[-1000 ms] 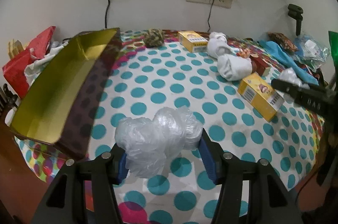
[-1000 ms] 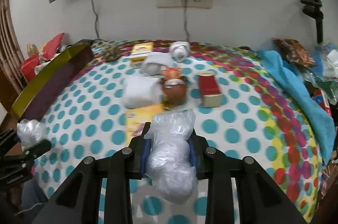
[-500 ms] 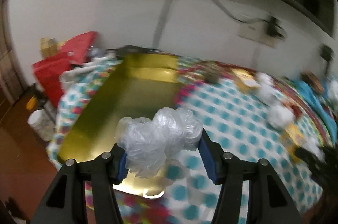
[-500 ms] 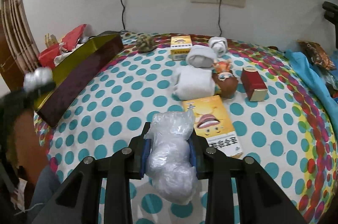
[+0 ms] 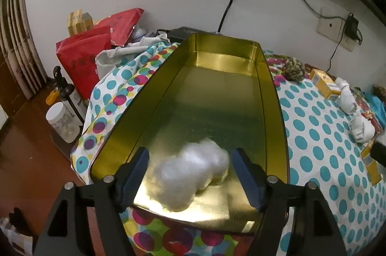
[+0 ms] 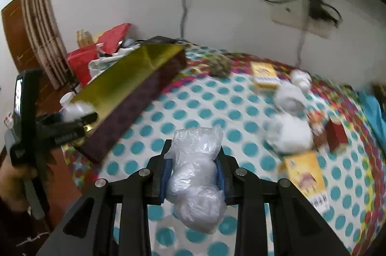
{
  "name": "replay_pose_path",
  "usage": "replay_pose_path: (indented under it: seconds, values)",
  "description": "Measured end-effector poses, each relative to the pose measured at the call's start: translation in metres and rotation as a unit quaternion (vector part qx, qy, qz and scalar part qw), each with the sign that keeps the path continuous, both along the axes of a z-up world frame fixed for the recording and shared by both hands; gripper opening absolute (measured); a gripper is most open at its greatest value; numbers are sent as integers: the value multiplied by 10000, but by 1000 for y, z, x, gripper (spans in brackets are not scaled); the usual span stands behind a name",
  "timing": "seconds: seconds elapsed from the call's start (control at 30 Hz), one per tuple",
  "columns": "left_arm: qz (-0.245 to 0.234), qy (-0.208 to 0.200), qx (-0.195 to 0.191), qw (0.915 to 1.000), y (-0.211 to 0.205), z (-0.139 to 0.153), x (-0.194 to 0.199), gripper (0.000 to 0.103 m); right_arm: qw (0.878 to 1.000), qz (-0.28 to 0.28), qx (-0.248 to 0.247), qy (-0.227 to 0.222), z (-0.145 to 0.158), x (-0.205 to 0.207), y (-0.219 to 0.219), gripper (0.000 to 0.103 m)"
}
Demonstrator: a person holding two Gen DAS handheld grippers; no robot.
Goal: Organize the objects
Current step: 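Carry the plastic bundle into the gold tin and open the left gripper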
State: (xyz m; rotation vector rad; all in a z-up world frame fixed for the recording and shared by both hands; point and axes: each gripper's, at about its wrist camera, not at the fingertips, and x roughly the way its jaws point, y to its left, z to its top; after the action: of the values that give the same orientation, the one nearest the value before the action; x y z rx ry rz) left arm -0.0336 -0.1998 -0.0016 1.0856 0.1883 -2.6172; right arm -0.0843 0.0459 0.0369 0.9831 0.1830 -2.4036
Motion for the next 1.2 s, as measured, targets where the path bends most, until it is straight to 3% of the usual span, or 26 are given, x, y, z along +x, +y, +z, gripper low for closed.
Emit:
replay_pose_path:
  seconds: [0.1,0.2,0.4,0.77,1.2]
  values:
    - [26,236,173,9996,-2,5,12,83,9997,217,84,70,7,-3,-29,29]
    - [102,499,81,9987,3,14,36,84,9991,407,114,86,10,-7,-56,29]
    - [206,1062,266,9938,-7,30,71,85,9965,821,151,82,15,-13,-113,29]
    - [148,957,78,9953,-5,25,103,84,9913,1263,377,51,8,-17,-190,29]
    - [16,1010,-181,9947,-5,19,106,84,9893,1259,694,-234,-12,-47,-244,30]
